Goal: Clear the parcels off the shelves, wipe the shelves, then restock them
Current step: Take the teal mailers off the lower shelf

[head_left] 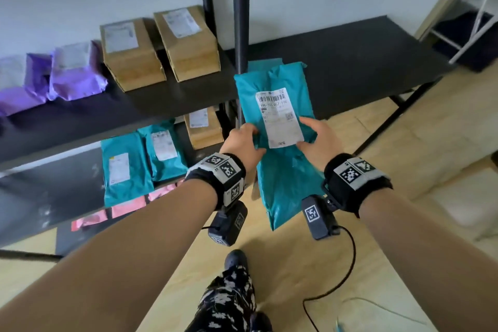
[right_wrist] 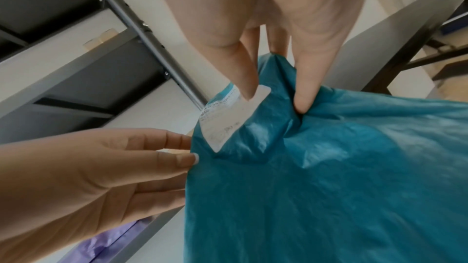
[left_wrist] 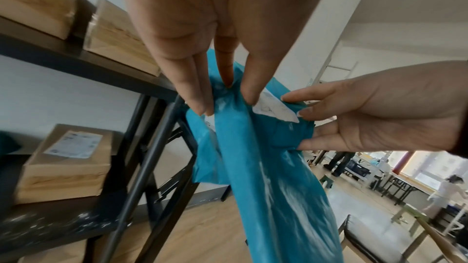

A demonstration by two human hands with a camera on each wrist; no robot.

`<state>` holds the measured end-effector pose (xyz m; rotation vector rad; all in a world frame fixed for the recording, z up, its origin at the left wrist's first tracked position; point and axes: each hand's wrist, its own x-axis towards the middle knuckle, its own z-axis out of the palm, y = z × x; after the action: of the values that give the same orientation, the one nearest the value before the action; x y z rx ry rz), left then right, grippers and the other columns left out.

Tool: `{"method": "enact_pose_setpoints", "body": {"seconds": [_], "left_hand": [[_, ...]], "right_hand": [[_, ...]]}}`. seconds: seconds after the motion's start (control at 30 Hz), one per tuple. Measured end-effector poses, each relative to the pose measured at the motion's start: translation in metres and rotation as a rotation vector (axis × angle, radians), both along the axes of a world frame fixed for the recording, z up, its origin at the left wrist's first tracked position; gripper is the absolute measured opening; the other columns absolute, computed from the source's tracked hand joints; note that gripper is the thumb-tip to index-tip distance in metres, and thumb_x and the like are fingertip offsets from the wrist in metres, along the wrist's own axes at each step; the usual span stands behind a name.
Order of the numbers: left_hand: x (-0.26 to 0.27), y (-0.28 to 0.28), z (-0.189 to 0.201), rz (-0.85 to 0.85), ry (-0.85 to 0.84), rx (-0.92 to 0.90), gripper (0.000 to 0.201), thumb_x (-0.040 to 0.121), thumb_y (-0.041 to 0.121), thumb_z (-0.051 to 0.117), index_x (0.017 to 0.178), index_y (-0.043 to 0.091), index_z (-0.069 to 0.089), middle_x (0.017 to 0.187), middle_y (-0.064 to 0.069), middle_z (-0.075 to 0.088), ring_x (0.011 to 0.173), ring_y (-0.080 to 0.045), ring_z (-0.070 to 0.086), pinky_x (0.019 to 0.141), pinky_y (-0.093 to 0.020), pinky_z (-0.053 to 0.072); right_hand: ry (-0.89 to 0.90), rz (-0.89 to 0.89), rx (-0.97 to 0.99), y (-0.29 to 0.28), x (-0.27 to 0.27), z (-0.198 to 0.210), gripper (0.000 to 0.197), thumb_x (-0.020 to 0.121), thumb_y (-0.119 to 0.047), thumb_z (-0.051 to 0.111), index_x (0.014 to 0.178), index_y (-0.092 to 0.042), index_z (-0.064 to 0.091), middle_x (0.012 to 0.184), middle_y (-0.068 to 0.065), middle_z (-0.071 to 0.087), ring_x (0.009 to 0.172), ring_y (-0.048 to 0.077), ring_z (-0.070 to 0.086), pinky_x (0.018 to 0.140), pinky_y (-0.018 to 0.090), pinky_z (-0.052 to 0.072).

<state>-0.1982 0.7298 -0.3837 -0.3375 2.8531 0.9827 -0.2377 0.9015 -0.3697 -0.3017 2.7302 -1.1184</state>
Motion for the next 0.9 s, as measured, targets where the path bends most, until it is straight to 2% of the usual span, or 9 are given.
{"method": "enact_pose_setpoints", "body": {"seconds": [0.17,0.33,0.57,0.63,0.7,0.73,0.77,0.83,0.9], "left_hand": [[-0.074,0.016,-0.003,-0.050,0.020,0.064,0.048,0.084,0.024,0.064,0.128,0.010,0.050,0.122,-0.011,0.058,0.105,-0.026,0.060,0.088,-0.030,0.049],[-0.130,0.023,-0.004,-0.040,0.001,0.048,0.046,0.086,0.026,0.061,0.129,0.013,0.049,0.117,-0.011,0.059,0.101,-0.026,0.060,0.078,-0.028,0.046],[-0.201,0.019,-0.016,0.098,-0.082,0.017,0.050,0.089,0.026,0.058,0.134,0.012,0.044,0.126,-0.014,0.053,0.105,-0.028,0.059,0.088,-0.034,0.050],[-0.215,0.019,-0.022,0.168,-0.115,0.006,0.050,0.090,0.027,0.057,0.136,0.012,0.044,0.130,-0.015,0.051,0.109,-0.028,0.058,0.091,-0.033,0.049],[-0.224,0.022,-0.029,0.211,-0.160,-0.004,0.051,0.090,0.026,0.056,0.137,0.013,0.042,0.134,-0.014,0.048,0.112,-0.028,0.056,0.093,-0.032,0.047],[-0.226,0.025,-0.032,0.231,-0.187,-0.002,0.051,0.091,0.025,0.055,0.138,0.013,0.042,0.136,-0.014,0.047,0.113,-0.027,0.056,0.093,-0.031,0.047],[-0.228,0.027,-0.035,0.249,-0.210,-0.002,0.051,0.090,0.024,0.056,0.138,0.014,0.042,0.137,-0.013,0.046,0.113,-0.027,0.056,0.093,-0.031,0.047],[-0.230,0.032,-0.039,0.279,-0.231,-0.021,0.051,0.090,0.023,0.057,0.138,0.016,0.042,0.136,-0.013,0.046,0.114,-0.027,0.056,0.092,-0.030,0.046],[-0.231,0.035,-0.041,0.295,-0.236,-0.044,0.052,0.089,0.022,0.058,0.138,0.017,0.043,0.136,-0.013,0.045,0.116,-0.027,0.054,0.094,-0.030,0.045]], "right_hand": [[0.011,-0.065,0.059,0.018,-0.071,0.004,0.054,0.083,-0.003,0.064,0.134,-0.005,0.048,0.138,0.014,0.047,0.130,0.025,0.041,0.109,0.029,0.029],[-0.051,-0.088,0.111,0.026,-0.137,-0.002,0.056,0.084,-0.009,0.064,0.137,-0.015,0.046,0.142,0.007,0.045,0.131,0.022,0.041,0.109,0.028,0.029],[-0.126,0.023,0.079,0.010,-0.224,-0.015,0.056,0.084,-0.008,0.063,0.137,-0.013,0.046,0.141,0.007,0.046,0.130,0.021,0.043,0.105,0.024,0.031],[-0.165,0.095,0.105,0.006,-0.247,-0.022,0.056,0.085,-0.009,0.063,0.138,-0.012,0.044,0.142,0.010,0.045,0.128,0.022,0.044,0.099,0.019,0.033],[-0.230,0.161,0.174,0.004,-0.265,-0.032,0.056,0.088,-0.012,0.060,0.141,-0.014,0.041,0.142,0.013,0.041,0.124,0.025,0.048,0.083,0.014,0.034],[-0.270,0.188,0.216,0.004,-0.270,-0.036,0.055,0.090,-0.015,0.058,0.142,-0.017,0.038,0.142,0.015,0.038,0.121,0.028,0.049,0.080,0.016,0.035],[-0.305,0.213,0.252,0.004,-0.274,-0.041,0.055,0.091,-0.017,0.056,0.143,-0.018,0.036,0.142,0.017,0.036,0.120,0.030,0.048,0.083,0.019,0.037],[-0.328,0.269,0.317,0.005,-0.277,-0.047,0.053,0.094,-0.018,0.051,0.144,-0.016,0.032,0.139,0.020,0.037,0.122,0.035,0.043,0.099,0.031,0.036],[-0.329,0.320,0.363,0.006,-0.278,-0.056,0.053,0.096,-0.017,0.045,0.145,-0.012,0.027,0.136,0.019,0.039,0.121,0.038,0.039,0.102,0.036,0.036]]}}
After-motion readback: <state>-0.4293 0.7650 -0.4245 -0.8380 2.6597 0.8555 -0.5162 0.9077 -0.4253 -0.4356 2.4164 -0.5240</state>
